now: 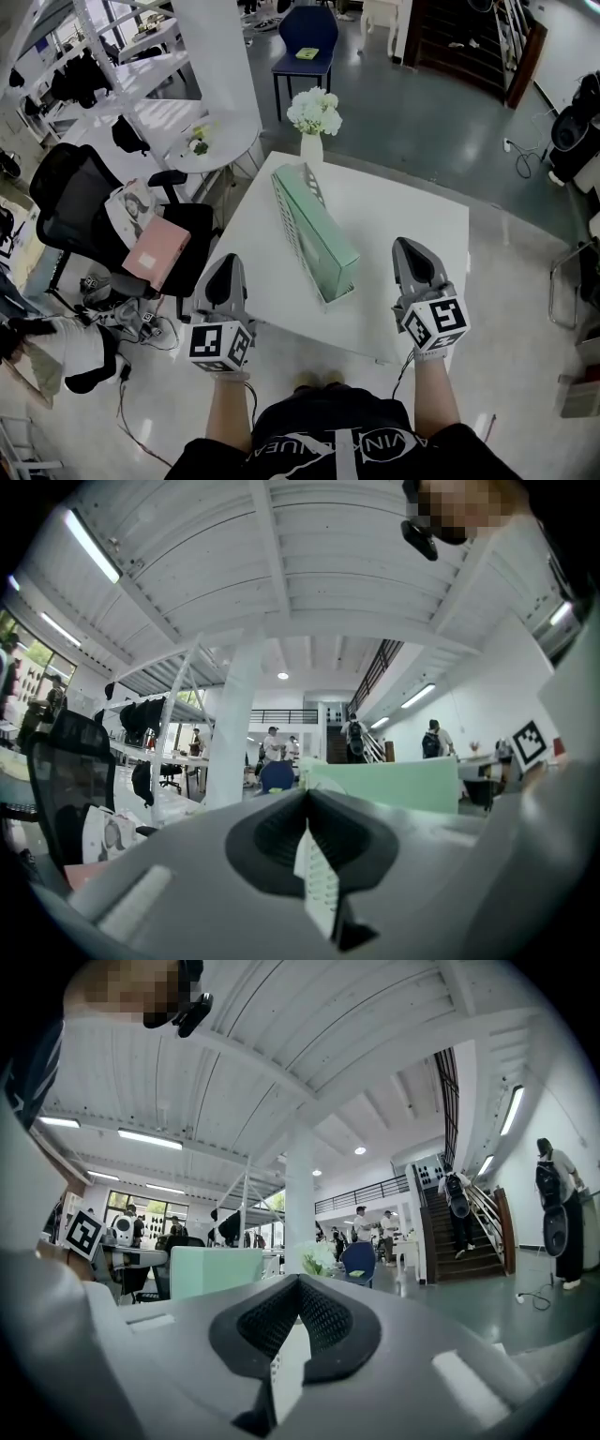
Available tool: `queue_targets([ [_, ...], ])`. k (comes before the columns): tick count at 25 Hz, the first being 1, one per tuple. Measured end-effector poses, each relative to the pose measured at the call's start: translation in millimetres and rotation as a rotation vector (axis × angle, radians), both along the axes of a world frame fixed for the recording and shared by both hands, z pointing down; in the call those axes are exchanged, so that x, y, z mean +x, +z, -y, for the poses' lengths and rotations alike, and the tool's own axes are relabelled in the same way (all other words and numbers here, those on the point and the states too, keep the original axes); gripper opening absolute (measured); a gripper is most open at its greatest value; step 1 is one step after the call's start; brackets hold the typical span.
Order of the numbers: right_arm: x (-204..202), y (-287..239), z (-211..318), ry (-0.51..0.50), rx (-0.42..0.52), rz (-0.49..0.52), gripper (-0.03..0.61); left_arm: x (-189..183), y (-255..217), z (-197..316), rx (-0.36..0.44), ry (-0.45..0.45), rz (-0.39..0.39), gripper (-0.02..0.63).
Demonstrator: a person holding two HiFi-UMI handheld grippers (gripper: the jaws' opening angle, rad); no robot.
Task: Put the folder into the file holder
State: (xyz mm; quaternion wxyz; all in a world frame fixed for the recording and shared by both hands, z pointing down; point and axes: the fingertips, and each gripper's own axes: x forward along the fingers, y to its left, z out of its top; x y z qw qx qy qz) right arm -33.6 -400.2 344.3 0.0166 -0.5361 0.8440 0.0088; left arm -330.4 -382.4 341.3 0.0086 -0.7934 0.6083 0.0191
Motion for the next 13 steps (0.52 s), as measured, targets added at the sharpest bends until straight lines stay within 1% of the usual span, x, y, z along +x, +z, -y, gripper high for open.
queue_targets([
  [13,-4,0,13,-0.007,-0.002,-0.011,0.006,2,-2,14,-0.007,0.013,0.006,0.000],
])
